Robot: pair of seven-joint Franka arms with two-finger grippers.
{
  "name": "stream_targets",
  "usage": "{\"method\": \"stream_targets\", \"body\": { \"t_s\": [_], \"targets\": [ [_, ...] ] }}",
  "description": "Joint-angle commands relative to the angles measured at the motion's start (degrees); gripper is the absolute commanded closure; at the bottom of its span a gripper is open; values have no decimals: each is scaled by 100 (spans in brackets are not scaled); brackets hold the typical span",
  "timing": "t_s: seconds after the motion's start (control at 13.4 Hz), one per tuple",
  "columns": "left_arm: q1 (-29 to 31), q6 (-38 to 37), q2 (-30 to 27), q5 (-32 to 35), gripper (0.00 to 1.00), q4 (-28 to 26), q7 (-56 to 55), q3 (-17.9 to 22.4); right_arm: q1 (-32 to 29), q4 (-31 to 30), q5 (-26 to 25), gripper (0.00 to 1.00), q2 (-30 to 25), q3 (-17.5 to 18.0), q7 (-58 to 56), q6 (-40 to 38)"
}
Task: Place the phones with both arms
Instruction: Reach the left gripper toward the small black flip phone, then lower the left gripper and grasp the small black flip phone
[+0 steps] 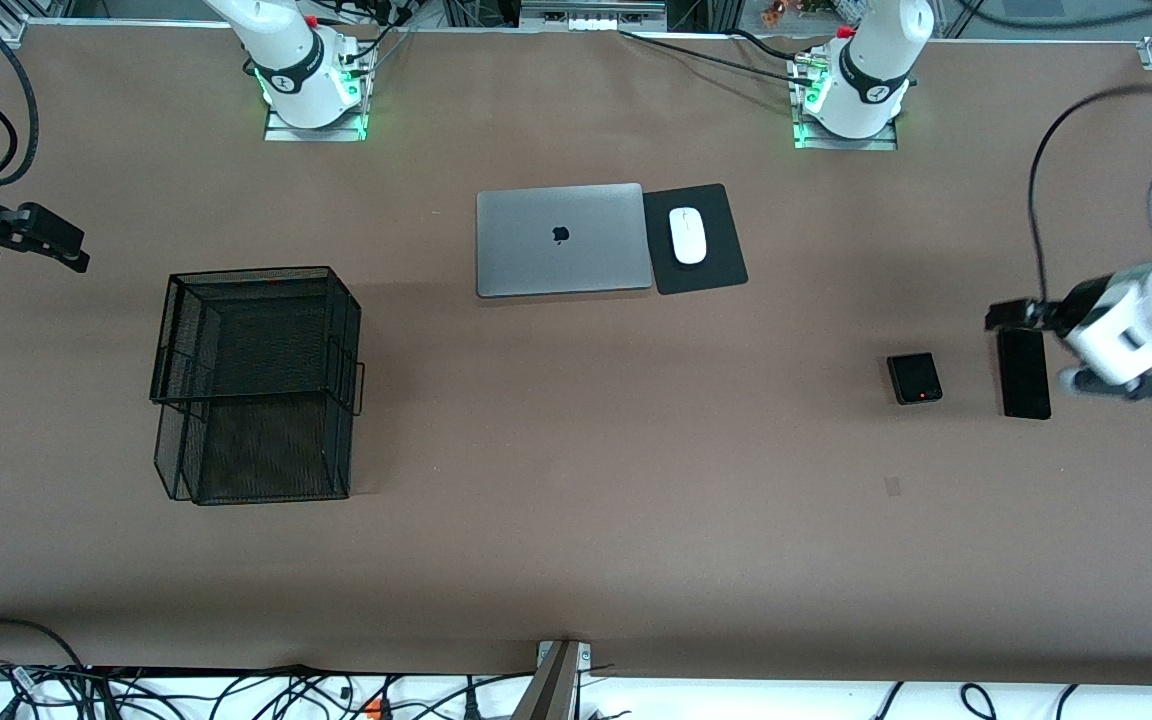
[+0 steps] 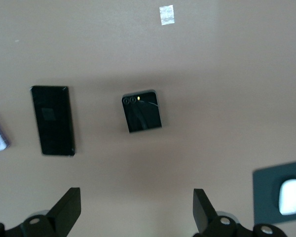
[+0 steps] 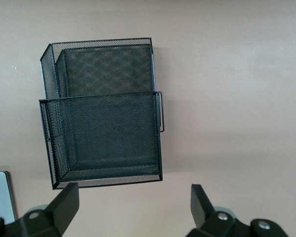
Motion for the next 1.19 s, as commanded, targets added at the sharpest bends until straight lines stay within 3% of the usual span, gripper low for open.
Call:
{"method": "stream_targets", "body": {
  "t_s": [0.0,0.37,1.12],
  "targets": [
    [19,508,337,-57,0,-74,50,-6,-19,48,-19,0,14,31,53,14],
    [2,1677,689,-48,0,-522,50,-6,-19,39,-11,0,-3,22,27,-56],
    [2,4550,979,-13,0,-2358,24,-6,-19,39,341,0,-4,13,-35,-162]
  ]
}}
